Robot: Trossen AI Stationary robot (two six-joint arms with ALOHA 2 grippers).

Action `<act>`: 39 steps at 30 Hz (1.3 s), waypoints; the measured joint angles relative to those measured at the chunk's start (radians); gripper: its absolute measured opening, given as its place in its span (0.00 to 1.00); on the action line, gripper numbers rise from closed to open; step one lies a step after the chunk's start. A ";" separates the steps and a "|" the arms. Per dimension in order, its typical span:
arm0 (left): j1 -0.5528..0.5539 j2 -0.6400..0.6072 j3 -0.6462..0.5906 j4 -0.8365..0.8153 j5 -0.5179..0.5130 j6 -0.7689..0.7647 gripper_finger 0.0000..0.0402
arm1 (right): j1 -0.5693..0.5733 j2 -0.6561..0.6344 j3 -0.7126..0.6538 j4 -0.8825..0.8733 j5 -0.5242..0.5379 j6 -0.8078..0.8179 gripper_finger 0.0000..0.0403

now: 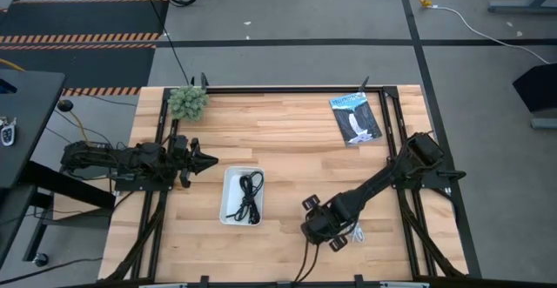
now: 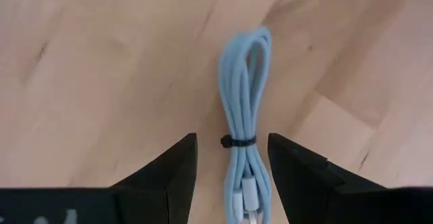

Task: Pick and place USB-C Cables
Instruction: Put the blue charger cable into the white bin

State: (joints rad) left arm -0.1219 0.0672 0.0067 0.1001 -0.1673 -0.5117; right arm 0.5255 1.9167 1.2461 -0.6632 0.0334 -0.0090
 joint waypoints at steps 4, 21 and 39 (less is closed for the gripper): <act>0.000 0.000 0.000 0.000 0.000 0.000 0.09 | -0.002 0.000 -0.032 0.005 0.041 0.041 0.46; 0.000 0.000 0.000 0.000 0.000 0.000 0.09 | -0.023 -0.003 -0.093 0.103 0.022 0.087 0.14; 0.000 0.000 0.000 -0.001 0.000 0.000 0.09 | -0.207 -0.009 -0.016 0.505 0.299 -0.466 0.10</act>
State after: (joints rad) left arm -0.1223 0.0669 0.0071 0.0994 -0.1675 -0.5117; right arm 0.3186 1.9079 1.2301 -0.1581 0.3326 -0.4746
